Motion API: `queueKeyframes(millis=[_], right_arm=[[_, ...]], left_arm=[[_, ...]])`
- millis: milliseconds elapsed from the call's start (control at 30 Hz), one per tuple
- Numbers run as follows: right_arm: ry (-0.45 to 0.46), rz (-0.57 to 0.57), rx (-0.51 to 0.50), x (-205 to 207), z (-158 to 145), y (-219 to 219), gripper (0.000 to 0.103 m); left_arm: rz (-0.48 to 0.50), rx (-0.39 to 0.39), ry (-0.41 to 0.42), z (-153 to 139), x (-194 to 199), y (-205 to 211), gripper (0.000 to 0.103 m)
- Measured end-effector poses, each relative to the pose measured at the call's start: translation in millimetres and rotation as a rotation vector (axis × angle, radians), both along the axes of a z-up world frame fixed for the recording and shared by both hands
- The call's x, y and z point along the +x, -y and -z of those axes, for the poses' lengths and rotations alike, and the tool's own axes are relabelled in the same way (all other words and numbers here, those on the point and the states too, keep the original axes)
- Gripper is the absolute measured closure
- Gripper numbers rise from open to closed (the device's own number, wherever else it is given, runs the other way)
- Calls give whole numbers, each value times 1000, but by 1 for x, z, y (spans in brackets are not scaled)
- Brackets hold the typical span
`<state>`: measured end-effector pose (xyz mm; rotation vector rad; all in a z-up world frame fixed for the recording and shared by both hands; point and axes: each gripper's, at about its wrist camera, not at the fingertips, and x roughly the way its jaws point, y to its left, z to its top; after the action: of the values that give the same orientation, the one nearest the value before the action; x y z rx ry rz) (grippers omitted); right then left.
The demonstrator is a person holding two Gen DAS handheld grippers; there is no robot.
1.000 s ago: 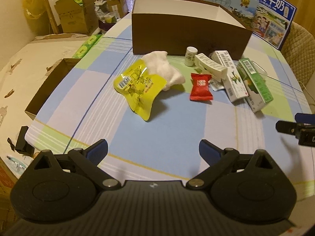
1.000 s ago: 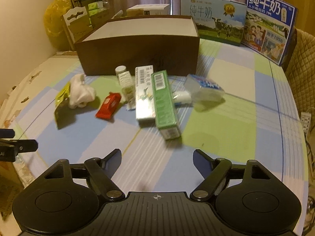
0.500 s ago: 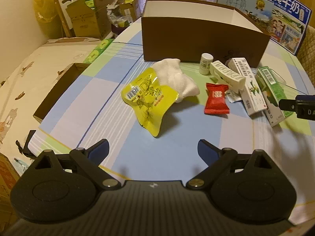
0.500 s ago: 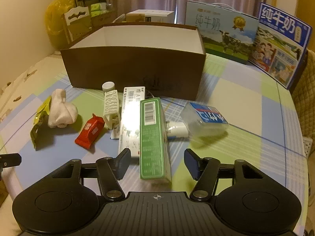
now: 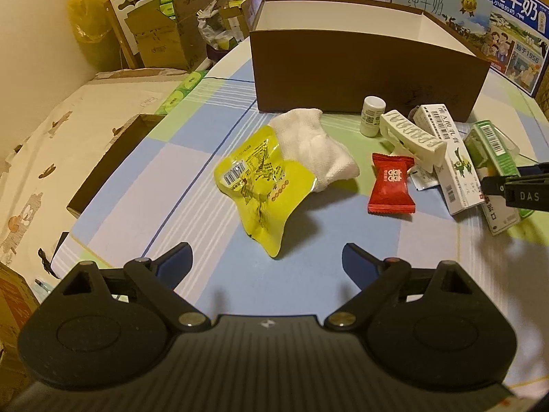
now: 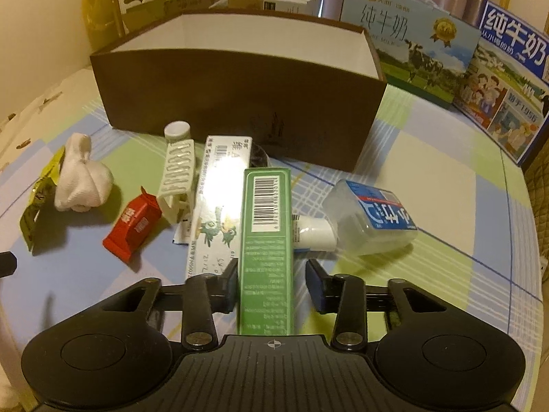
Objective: Organize objects
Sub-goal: 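Grasp the green medicine box with the right tool while the left tool approaches the yellow pouch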
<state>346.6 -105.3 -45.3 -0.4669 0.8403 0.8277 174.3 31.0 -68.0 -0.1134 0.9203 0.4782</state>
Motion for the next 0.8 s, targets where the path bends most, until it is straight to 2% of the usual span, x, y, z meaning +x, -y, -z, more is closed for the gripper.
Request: queueKeyframes(millis=[400, 500, 567, 800], right_arm=[[-81, 35, 27, 3, -3, 20, 76], [-106, 71, 31, 2, -3, 28, 76], [-121, 100, 31, 3, -2, 33, 76], [-144, 180, 33, 7, -3, 44, 76]], left_arm=[[51, 125, -44, 19, 21, -6, 15], [77, 142, -50, 22, 27, -8, 20], [103, 152, -48, 23, 32, -10, 27], [169, 156, -44, 28, 48, -22, 36]])
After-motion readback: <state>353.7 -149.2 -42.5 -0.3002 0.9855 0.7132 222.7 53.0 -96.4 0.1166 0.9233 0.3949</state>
